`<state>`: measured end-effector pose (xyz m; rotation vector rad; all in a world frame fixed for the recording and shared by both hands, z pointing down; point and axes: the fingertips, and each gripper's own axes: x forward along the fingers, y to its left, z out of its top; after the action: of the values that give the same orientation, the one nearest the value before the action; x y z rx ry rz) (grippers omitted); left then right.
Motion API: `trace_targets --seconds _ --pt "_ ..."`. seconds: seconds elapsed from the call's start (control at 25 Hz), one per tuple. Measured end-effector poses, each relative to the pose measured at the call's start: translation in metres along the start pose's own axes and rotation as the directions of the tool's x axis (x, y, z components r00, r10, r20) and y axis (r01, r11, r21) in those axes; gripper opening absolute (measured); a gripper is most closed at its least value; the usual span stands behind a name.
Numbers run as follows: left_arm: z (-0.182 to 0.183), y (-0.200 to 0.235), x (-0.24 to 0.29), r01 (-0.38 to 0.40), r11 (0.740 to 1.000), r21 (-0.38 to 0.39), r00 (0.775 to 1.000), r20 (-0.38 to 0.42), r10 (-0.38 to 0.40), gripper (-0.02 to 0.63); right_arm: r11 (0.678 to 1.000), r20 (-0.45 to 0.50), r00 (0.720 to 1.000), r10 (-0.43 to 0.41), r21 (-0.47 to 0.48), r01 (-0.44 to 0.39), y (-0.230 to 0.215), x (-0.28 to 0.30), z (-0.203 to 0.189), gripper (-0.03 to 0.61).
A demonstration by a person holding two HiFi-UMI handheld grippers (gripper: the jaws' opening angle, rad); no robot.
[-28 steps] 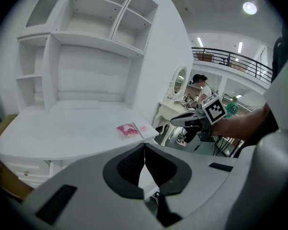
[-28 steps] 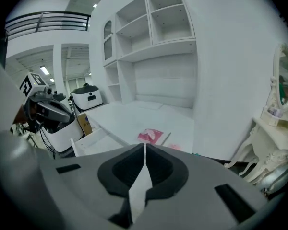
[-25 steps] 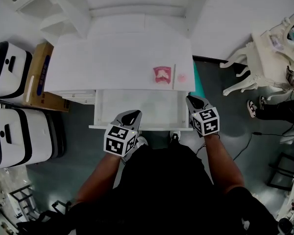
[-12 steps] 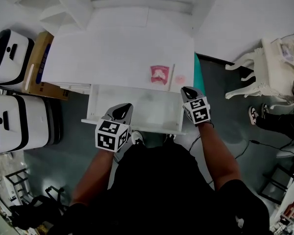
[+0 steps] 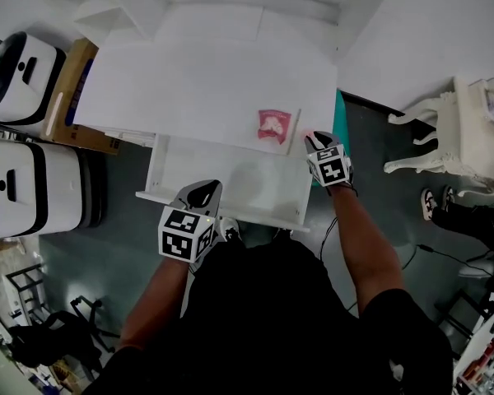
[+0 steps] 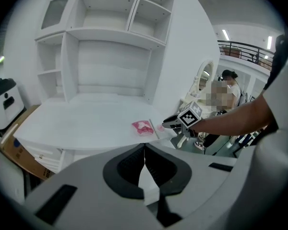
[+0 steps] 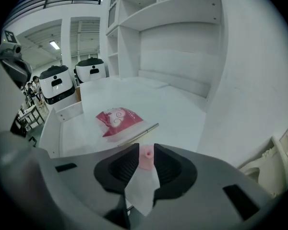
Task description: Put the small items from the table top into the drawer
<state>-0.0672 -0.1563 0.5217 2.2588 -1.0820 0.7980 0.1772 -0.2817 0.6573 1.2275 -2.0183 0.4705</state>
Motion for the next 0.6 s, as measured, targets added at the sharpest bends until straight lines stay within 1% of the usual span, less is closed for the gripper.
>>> trace_targets --seconds 0.16,0.28,0.52,0.6 --pt "-0.002 0.004 -0.004 -0.018 1.0 -0.016 1.0 -0.001 0.018 0.011 1.0 -0.048 0.999 0.012 0.014 -0.011 -0.004 0.015 -0.007 0.089" --pt "-0.004 0.005 -0.005 -0.024 0.999 -0.025 1.0 0.0 0.024 0.011 1.0 -0.075 0.997 0.006 0.017 -0.005 -0.006 0.023 -0.012 0.087" --pt "-0.009 0.009 -0.009 -0.024 0.999 -0.03 1.0 -0.003 0.024 0.011 1.0 -0.095 0.995 -0.008 0.01 0.009 -0.005 0.026 -0.014 0.086" --pt "-0.009 0.011 -0.01 -0.021 0.999 -0.029 1.0 0.001 0.021 0.011 1.0 -0.098 0.995 -0.015 0.007 0.016 -0.005 0.025 -0.014 0.074"
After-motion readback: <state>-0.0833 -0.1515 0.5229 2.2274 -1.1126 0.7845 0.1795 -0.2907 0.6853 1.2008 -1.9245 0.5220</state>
